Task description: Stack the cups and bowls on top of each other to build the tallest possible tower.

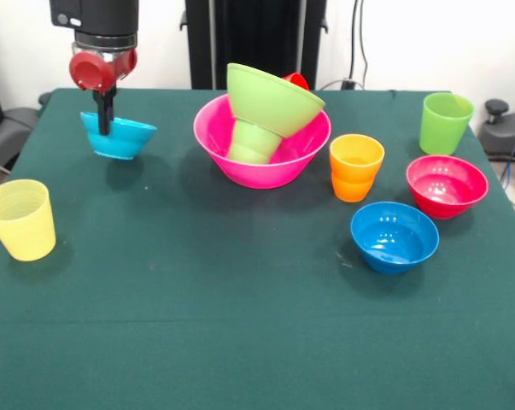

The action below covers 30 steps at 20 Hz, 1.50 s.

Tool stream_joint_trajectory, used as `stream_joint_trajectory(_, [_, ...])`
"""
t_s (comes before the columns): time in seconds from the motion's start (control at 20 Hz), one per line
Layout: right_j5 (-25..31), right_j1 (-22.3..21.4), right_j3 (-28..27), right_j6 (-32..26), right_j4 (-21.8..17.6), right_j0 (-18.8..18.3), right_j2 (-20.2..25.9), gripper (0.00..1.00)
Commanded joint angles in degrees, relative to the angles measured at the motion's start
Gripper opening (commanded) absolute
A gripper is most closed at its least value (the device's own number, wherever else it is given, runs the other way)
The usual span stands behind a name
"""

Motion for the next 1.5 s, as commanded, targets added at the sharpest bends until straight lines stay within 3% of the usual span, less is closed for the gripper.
stream_joint_trajectory(0.05, [-17.0, 8.7, -5.8, 34.2, -18.5, 1.3, -4.4, 0.0])
stream_joint_trajectory(0.25, [-18.1, 8.4, -5.7, 37.6, -18.1, 1.4, -5.1, 0.0])
stream_joint_trajectory(0.5, [-29.4, 4.3, -8.2, 42.8, -24.1, 1.0, -12.8, 0.0])
stream_joint_trajectory(0.9, [-36.2, -1.0, -8.7, 48.0, -25.6, 1.7, -18.4, 0.0])
stream_joint_trajectory(1.1, [-36.8, -1.9, -7.1, 51.8, -22.7, 3.5, -18.3, 0.0])
stream_joint_trajectory(1.5, [-35.0, -2.5, -0.9, 58.3, -15.9, 11.2, -17.9, 0.0])
